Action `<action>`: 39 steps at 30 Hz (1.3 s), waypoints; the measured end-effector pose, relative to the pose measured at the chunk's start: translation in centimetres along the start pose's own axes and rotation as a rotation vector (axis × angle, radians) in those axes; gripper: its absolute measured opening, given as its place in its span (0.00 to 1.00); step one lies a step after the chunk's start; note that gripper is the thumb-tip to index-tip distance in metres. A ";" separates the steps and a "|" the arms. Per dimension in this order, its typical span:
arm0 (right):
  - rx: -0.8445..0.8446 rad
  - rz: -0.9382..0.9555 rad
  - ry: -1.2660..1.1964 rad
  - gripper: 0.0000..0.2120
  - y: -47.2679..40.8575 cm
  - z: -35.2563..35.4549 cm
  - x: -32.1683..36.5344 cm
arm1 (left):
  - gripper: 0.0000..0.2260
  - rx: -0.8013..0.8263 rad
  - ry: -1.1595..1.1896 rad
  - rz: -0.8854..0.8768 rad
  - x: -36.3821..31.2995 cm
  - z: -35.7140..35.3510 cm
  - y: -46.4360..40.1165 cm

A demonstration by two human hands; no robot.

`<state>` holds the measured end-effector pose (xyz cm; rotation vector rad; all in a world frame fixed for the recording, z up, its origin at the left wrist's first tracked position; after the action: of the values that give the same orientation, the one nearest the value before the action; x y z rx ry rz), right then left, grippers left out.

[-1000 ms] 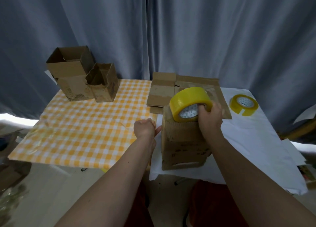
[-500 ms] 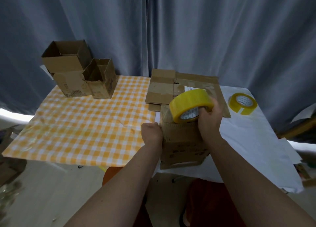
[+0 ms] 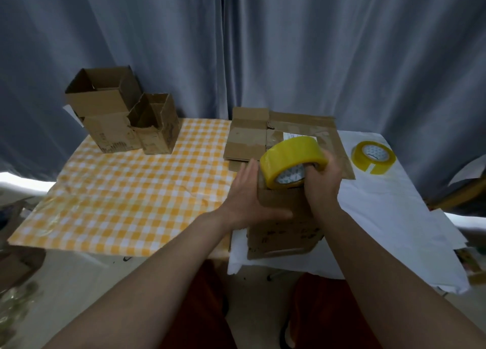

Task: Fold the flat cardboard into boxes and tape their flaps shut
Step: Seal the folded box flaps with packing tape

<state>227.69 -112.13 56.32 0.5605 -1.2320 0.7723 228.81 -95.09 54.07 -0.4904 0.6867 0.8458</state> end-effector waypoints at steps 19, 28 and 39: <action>0.148 0.150 0.237 0.09 -1.7 3.0 1.2 | 0.66 0.458 -0.505 0.048 0.3 2.0 -3.0; 0.074 0.450 0.729 0.14 -2.4 5.9 3.4 | 0.65 0.487 -0.522 0.061 0.0 2.2 -2.9; 0.026 0.059 0.323 0.16 -4.7 8.4 0.7 | 0.67 0.638 -0.677 0.180 -2.3 2.2 -4.4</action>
<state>226.28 -121.26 59.26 0.4028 -0.9445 0.8918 232.05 -97.37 57.73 0.4311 0.3347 0.8385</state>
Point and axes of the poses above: each hand's wrist, its own y-axis away from the middle knuckle, its own z-axis out of the back of the hand, x = y × z, the point moved 2 cm from there along -y, towards the middle knuckle, and after that the axes turned 10 degrees about -z, right-handed, at the moved point
